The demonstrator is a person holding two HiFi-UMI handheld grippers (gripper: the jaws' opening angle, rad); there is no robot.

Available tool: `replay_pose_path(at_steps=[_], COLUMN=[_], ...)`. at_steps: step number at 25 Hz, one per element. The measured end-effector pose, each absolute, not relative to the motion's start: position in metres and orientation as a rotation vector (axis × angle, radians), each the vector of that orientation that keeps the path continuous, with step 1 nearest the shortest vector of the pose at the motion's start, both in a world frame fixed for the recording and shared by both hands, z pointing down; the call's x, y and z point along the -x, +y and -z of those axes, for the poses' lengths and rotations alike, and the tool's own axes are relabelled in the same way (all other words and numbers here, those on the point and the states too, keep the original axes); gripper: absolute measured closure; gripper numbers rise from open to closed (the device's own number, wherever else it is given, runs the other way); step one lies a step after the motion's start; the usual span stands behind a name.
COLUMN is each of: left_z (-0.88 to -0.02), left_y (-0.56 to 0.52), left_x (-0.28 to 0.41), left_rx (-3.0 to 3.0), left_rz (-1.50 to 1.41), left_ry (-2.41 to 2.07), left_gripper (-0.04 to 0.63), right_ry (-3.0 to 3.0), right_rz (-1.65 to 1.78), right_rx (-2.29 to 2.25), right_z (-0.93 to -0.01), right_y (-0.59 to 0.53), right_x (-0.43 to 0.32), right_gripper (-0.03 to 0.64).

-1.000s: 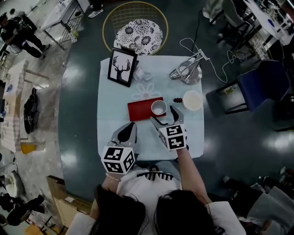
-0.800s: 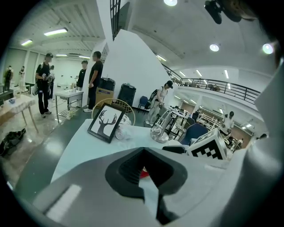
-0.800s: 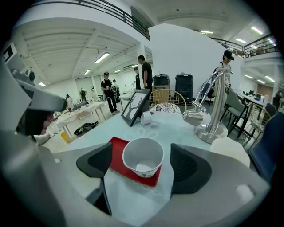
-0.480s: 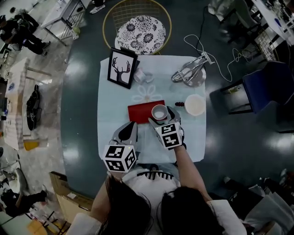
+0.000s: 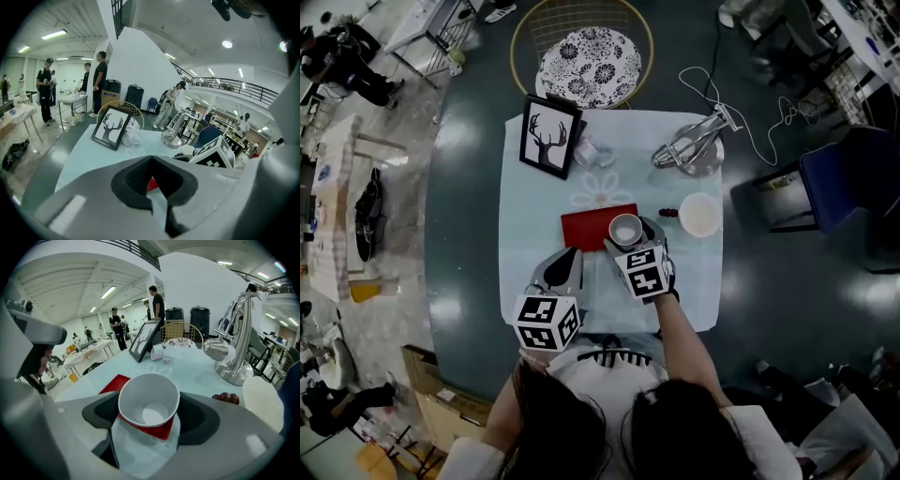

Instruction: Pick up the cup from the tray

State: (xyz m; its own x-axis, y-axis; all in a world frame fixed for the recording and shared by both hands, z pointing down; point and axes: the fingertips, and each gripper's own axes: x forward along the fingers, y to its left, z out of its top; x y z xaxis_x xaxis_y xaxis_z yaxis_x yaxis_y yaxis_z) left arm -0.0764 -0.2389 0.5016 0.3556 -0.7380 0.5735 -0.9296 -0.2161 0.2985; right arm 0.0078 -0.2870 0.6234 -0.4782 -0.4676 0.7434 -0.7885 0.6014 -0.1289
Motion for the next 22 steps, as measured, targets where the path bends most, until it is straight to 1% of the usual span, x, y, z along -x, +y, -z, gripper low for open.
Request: replay_pose_path(at_steps=[3, 10, 15, 22], left_z=[-0.502, -0.503, -0.5, -0.499], left_y=[-0.236, -0.232, -0.227, -0.22], left_x=[0.078, 0.073, 0.062, 0.043], left_rx=[-2.018, -2.031, -2.058, -2.098], left_rz=[-0.418, -0.408, -0.405, -0.403], left_ry=[-1.449, -1.449, -1.426, -1.383], left_gripper=[0.595, 0.594, 0.594, 0.595], right_ry=[-2.176, -2.213, -2.202, -2.115], right_rz=[-0.609, -0.553, -0.551, -0.595], right_rx=[-0.999, -1.037, -1.114, -1.247], right_z=[-0.619, -0.601, -0.586, -0.593], right_y=[-0.289, -0.284, -0.272, -0.244], right_x=[-0.007, -0.017, -0.052, -0.105], right_gripper=[0.227, 0.23, 0.23, 0.23])
